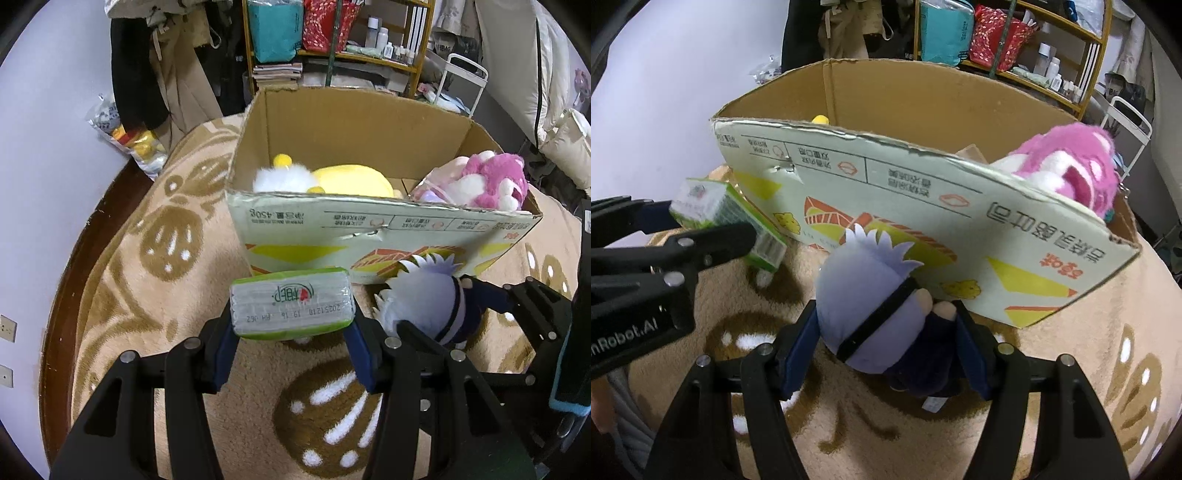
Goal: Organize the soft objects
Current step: 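Lift the green tissue pack with the left tool while the right tool carries the plush doll over the box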
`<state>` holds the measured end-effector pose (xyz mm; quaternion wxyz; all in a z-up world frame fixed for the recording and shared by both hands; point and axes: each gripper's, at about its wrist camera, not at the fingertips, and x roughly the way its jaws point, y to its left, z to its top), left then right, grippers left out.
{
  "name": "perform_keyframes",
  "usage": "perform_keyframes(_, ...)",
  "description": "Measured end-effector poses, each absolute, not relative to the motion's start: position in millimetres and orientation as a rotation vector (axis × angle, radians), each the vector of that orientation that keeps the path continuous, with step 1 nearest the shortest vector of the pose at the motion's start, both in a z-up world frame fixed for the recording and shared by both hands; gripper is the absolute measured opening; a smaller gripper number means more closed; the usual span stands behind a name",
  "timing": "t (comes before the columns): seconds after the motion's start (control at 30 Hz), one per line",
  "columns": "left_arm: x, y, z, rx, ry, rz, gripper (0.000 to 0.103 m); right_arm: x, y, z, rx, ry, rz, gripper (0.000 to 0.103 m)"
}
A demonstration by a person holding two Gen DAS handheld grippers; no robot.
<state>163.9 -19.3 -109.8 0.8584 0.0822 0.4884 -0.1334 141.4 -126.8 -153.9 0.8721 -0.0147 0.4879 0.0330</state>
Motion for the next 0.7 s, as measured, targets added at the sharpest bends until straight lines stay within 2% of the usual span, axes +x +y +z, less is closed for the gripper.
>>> perform_keyframes(0.47, 154, -13, -100, 0.181, 0.985, -0.265, 0.052, 119, -141, -127, 0.007, 0.976, 0.009, 0.072)
perform_keyframes(0.7, 135, -11, -77, 0.182, 0.901, -0.285, 0.052, 108, -148, -110, 0.025, 0.928, -0.023, 0.073)
